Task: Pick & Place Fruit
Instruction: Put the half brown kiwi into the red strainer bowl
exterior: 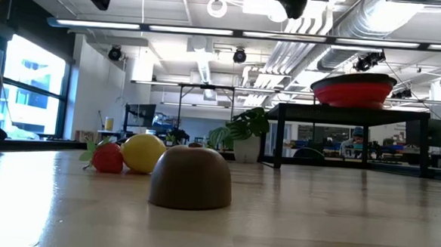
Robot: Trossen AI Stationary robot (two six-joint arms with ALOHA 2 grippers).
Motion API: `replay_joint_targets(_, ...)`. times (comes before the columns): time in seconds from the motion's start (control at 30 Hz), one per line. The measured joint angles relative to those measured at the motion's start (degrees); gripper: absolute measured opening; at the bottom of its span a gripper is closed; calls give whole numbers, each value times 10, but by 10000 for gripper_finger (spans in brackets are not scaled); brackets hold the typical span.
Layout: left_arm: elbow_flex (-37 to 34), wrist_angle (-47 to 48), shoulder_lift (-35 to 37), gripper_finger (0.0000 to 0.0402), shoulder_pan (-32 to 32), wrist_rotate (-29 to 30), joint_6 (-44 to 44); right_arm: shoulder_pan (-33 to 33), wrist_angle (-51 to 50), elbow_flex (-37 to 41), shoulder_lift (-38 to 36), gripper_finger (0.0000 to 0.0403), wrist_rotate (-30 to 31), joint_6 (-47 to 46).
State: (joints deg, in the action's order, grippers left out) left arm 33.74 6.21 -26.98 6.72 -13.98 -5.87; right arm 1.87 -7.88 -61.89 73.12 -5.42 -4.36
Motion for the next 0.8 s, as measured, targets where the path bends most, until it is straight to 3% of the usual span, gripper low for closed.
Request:
replay_joint_targets(0.3,0,3,-12,326,0,0,0,0,57,0,41,124,-95,35)
replay_joint_targets(0.5,0,4,-14,326,0,2,0,0,151,0,79,124,-100,42)
replay_joint_targets(0.8,0,4,-14,326,0,2,0,-3,148,0,111,124,-187,-2)
